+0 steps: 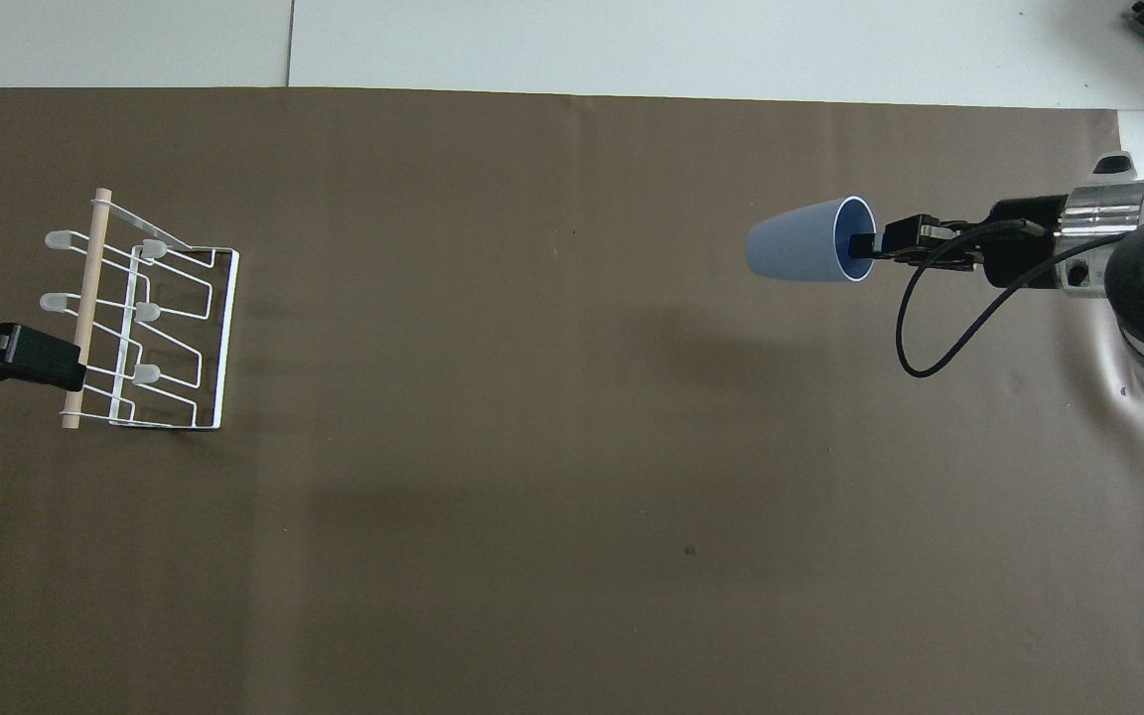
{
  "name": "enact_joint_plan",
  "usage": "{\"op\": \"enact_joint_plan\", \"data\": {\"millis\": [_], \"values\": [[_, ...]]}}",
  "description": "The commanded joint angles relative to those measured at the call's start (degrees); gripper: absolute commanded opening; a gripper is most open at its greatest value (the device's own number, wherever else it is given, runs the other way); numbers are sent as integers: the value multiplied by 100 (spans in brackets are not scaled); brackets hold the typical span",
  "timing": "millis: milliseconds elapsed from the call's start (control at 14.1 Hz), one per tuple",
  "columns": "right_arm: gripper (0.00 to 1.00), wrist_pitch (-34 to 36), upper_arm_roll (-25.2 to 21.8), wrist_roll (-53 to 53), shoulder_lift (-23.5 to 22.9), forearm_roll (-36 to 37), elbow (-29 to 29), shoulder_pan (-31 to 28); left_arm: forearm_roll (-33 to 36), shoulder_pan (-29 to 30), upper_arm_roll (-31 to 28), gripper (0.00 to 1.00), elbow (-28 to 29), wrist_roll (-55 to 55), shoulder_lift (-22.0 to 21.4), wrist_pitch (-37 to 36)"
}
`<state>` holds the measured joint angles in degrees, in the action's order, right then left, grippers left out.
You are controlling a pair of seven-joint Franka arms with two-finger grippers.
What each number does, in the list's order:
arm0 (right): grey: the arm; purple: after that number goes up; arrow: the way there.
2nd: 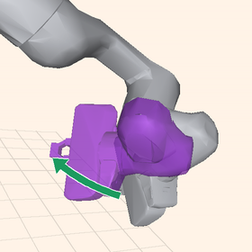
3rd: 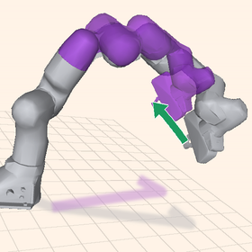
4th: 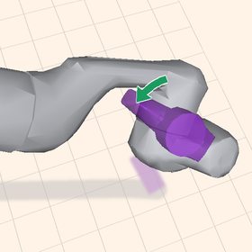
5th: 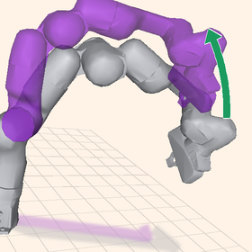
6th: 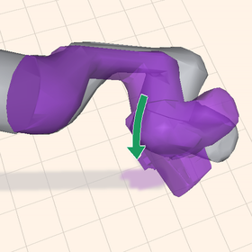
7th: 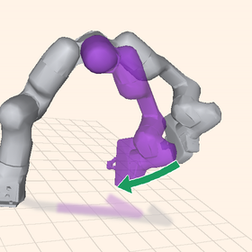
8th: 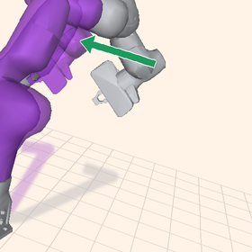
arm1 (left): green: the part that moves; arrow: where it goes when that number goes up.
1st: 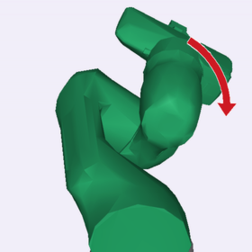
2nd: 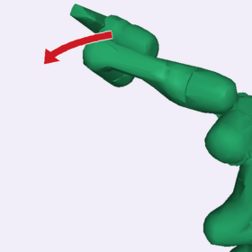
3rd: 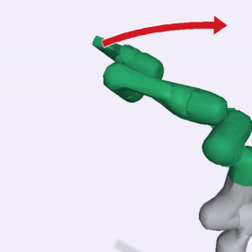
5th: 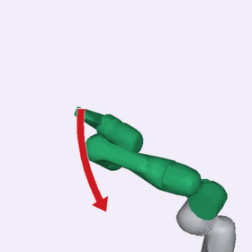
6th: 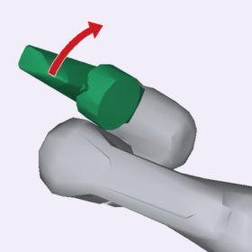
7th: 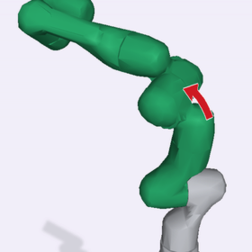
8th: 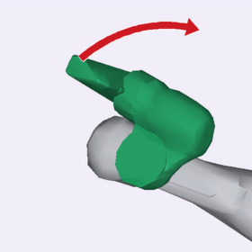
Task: Hang cup on cup holder
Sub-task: 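Lift the blue cup with the right gripper and tip it sideways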
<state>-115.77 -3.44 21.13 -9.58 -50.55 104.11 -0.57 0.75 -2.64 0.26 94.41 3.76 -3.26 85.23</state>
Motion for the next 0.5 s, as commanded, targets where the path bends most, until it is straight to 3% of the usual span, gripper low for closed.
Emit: {"op": "enact_joint_plan", "data": {"millis": [0, 427], "values": [[0, 326, 1, 111, 123, -857, 31, -40, -248, -9, -34, 100, 51, -51, -79, 47], [0, 1450, 1, 84, 316, -2624, 162, -93, -1585, -18, 9, 100, -212, -1830, 115, 55]]}}
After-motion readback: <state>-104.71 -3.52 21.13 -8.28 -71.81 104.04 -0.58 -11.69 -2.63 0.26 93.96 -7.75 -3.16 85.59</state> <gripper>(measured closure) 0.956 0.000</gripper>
